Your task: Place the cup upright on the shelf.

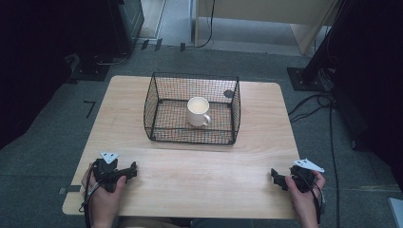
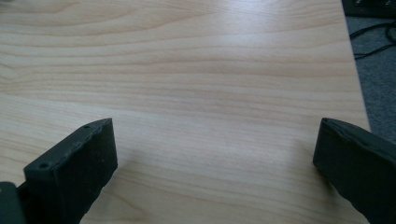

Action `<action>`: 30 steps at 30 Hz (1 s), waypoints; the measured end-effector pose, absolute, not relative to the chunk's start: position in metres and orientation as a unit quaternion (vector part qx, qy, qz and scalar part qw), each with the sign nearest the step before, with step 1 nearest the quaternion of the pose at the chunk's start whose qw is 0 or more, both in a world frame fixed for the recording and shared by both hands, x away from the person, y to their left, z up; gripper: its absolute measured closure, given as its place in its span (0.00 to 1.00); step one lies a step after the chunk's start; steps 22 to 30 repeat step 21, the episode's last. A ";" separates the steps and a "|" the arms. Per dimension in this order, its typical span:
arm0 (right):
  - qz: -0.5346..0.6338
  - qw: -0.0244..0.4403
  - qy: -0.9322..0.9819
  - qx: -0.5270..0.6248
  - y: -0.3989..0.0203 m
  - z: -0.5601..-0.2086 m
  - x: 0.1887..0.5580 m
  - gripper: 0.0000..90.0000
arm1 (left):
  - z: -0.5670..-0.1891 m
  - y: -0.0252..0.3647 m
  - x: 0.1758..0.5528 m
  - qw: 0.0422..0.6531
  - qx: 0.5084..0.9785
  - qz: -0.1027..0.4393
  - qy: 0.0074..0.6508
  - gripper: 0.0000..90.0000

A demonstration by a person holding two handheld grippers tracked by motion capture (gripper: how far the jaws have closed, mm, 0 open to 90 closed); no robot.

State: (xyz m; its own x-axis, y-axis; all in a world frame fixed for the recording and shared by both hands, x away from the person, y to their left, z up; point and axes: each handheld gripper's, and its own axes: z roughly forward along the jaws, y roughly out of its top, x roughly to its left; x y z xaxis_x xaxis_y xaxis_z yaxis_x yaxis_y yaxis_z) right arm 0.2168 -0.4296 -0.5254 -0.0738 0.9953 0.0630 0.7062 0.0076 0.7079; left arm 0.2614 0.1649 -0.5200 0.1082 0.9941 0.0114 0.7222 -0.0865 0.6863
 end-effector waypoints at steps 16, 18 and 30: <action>0.292 0.251 0.678 0.626 -0.431 -0.528 0.210 0.00 | -0.520 0.165 0.261 0.272 0.693 0.250 0.619 0.00; 0.292 0.251 0.678 0.626 -0.431 -0.528 0.210 0.00 | -0.520 0.165 0.261 0.272 0.693 0.250 0.620 0.00; 0.292 0.252 0.679 0.625 -0.431 -0.528 0.210 0.00 | -0.520 0.165 0.261 0.271 0.693 0.250 0.620 0.00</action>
